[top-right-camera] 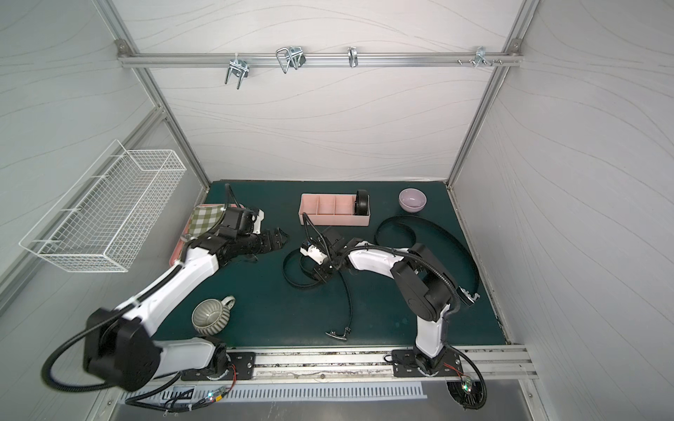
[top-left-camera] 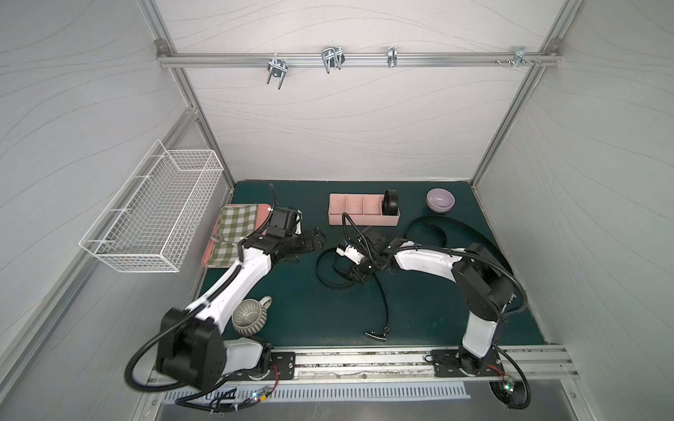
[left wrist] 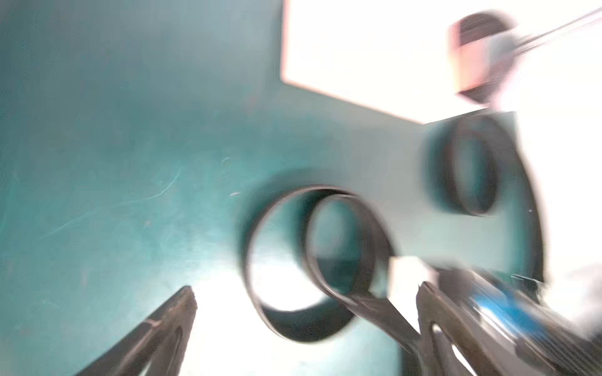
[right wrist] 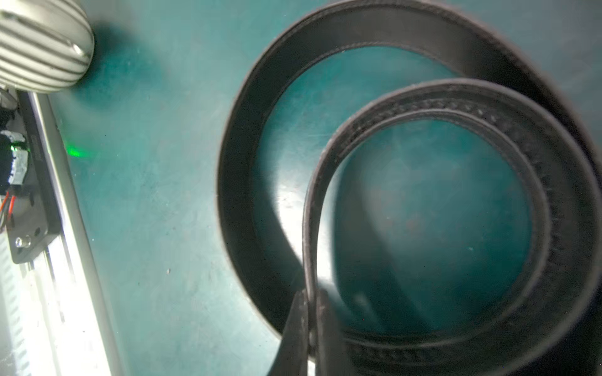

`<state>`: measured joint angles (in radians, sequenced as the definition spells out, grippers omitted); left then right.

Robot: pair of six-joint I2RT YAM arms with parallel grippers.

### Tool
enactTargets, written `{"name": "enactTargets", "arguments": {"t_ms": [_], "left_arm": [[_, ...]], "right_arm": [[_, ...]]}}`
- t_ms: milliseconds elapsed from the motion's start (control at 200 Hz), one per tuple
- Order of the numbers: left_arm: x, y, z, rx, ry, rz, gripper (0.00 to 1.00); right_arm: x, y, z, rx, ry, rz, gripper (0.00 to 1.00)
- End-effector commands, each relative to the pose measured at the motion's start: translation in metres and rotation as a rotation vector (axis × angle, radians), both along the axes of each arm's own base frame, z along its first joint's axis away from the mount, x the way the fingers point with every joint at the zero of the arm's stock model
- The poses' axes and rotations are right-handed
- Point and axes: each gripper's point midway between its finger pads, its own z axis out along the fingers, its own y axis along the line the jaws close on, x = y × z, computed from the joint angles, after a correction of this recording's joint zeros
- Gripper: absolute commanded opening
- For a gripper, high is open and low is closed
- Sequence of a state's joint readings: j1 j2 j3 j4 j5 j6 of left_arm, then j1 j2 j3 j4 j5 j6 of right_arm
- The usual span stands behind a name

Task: Place the belts into the storage roll
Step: Roll the belt at the center of the board.

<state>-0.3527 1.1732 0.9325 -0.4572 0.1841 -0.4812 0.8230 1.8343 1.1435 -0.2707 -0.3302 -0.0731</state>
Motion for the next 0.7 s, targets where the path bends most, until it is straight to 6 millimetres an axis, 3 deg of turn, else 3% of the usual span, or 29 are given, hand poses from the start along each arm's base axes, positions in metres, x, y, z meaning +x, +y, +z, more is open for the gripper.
{"name": "enactTargets", "arguments": {"t_ms": [0,120,220,365,460,695], "left_arm": [[-0.041,-0.027,0.001,0.016,-0.080,-0.077,0.99],[-0.089,-0.054,-0.015,0.060,-0.140,-0.179,0.99],[-0.113,-0.082,-0.036,0.061,-0.142,-0.268,0.99],[-0.145,-0.139,-0.054,0.132,-0.163,-0.455,0.99],[-0.153,-0.165,-0.062,0.153,-0.148,-0.508,0.99],[-0.150,-0.201,-0.087,0.303,-0.075,-0.573,0.99]], "right_arm": [[0.003,-0.007,0.000,-0.004,0.034,-0.015,0.00],[0.009,-0.010,0.002,-0.013,0.036,-0.032,0.00],[0.014,-0.016,0.000,-0.028,0.061,-0.057,0.00],[0.013,-0.024,-0.006,-0.053,0.097,-0.079,0.00],[0.011,-0.028,-0.011,-0.069,0.110,-0.092,0.00],[0.007,-0.037,-0.022,-0.072,0.134,-0.113,0.00]]}}
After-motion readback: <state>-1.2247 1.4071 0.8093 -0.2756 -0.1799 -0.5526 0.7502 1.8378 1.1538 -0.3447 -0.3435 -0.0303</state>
